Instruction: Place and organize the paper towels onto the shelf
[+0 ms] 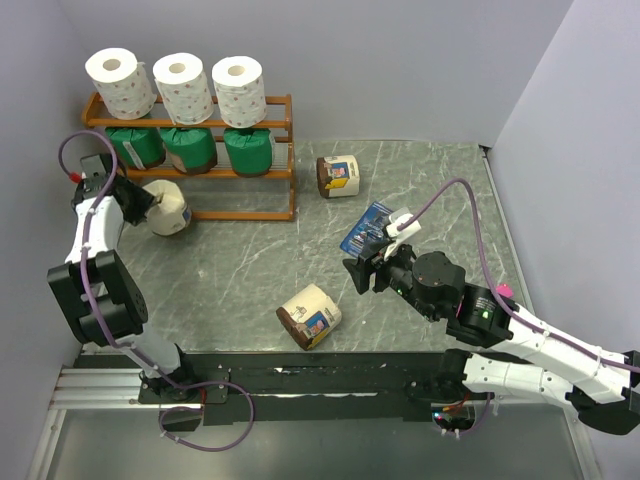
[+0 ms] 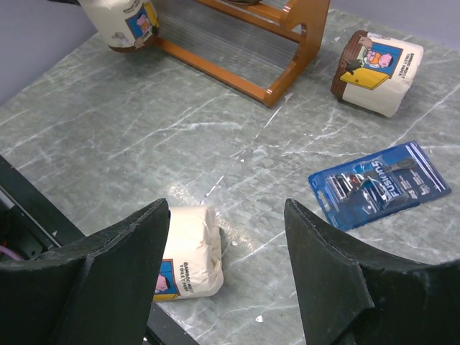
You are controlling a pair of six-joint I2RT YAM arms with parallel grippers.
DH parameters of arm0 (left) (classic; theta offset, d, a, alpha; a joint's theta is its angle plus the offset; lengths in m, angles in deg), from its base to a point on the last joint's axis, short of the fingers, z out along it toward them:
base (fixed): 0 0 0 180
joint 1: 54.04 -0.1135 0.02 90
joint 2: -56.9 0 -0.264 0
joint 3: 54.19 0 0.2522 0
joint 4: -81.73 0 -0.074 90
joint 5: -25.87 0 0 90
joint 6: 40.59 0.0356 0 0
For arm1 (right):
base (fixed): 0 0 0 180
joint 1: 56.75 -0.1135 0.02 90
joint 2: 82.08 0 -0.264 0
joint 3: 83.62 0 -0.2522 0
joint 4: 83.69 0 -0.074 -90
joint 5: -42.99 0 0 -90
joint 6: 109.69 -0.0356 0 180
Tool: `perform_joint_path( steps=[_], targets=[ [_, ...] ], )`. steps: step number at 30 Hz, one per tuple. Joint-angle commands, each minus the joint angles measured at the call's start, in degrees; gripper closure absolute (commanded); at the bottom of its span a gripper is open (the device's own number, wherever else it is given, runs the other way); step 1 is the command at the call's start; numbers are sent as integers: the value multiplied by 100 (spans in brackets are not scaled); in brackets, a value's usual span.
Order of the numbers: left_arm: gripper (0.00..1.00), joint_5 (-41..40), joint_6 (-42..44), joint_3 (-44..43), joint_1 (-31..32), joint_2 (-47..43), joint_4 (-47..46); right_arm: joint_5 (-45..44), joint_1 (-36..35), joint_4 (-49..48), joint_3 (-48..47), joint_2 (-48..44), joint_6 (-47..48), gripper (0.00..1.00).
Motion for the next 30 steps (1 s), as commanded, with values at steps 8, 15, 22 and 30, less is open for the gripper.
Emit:
perform_joint_path(
  steps=[8,15,22,30],
  targets=[
    [59,-241,-104,-660,-98,564,-172,-207,14,-130,-198,79,115,27],
    [59,-302,-139,-1117,-89,942,-171,-268,5,-121,-241,185,150,27],
    [59,-338,-227,-1302,-89,1170,-453,-330,5,-121,-312,325,221,27],
    [50,-529,-244,-1592,-107,1276,-427,-374,5,-86,-373,387,229,27]
  ],
)
